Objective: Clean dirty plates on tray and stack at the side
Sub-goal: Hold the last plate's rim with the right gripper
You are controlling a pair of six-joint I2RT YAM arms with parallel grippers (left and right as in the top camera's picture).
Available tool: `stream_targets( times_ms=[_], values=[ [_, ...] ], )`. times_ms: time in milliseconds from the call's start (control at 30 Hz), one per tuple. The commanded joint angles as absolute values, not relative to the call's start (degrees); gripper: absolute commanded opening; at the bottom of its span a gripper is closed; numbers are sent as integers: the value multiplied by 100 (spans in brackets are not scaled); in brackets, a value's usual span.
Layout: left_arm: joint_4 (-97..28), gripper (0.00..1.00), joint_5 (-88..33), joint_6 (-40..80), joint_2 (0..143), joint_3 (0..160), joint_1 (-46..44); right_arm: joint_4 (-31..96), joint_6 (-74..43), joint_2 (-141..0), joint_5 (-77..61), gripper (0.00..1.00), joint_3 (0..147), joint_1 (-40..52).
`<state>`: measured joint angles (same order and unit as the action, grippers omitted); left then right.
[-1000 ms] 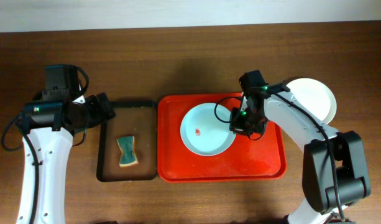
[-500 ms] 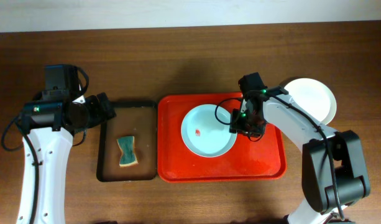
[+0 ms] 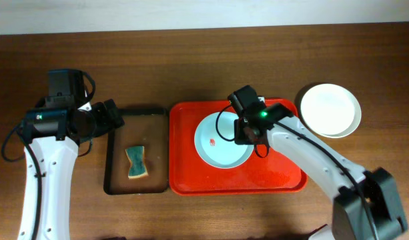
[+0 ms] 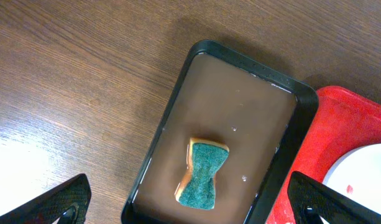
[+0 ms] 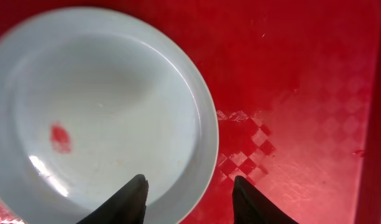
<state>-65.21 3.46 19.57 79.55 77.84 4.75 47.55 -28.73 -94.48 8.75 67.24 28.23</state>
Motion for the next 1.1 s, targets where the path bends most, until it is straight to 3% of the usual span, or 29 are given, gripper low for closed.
stream_targets(
  times_ms=[0, 100, 167, 200, 267, 300, 367, 400, 433, 467, 500, 700, 833, 967, 1067],
  values=[
    [-6525, 99, 390, 2034, 7942, 7804, 504, 4930, -2932, -8934, 1037, 46, 6663, 2842],
    [-6525, 99, 388, 2034, 7942, 7804, 504, 5011, -2921, -8923, 1037, 53, 6663, 2842],
    [-6525, 99, 390, 2034, 7942, 7804, 504, 5011, -2921, -8923, 1031, 83, 6663, 2845],
    [-6525, 99, 388, 2034, 7942, 7804, 504, 4984, -2921, -8923, 1035, 89, 6663, 2842],
    [-6525, 99, 390, 2034, 7942, 7804, 504, 4910, -2919, -8925, 1041, 84, 6663, 2842],
    [-6525, 99, 390, 2034, 7942, 7804, 504, 4925, -2919, -8938, 1225, 77, 6663, 2845],
    [-6525, 99, 390, 2034, 7942, 7804, 504, 5061, -2880, -9013, 1251, 98, 6663, 2842],
    [-6525, 99, 390, 2034, 7942, 7804, 504, 5070, -2880, -9124, 1262, 98, 6652, 2842],
    [-6525, 99, 390, 2034, 7942, 7804, 504, 5024, -2880, -9277, 1278, 91, 6648, 2825],
    [-6525, 99, 390, 2034, 7942, 7804, 504, 4945, -2886, -9470, 1269, 46, 6641, 2770],
    [-6525, 99, 390, 2034, 7942, 7804, 504, 4919, -2904, -9692, 1260, 21, 6641, 2689],
    [-6525, 99, 388, 2034, 7942, 7804, 504, 4171, -2899, -10009, 1203, 22, 6239, 2471],
    [-6525, 99, 390, 2034, 7942, 7804, 504, 3677, -2377, -10141, 49, 21, 6198, 2049],
    [-6525, 99, 390, 2034, 7942, 7804, 504, 3391, -2292, -10239, 58, 21, 5959, 2043],
    [-6525, 99, 390, 2034, 7942, 7804, 504, 3315, -2292, -10239, 8, 4, 5854, 2045]
  ],
)
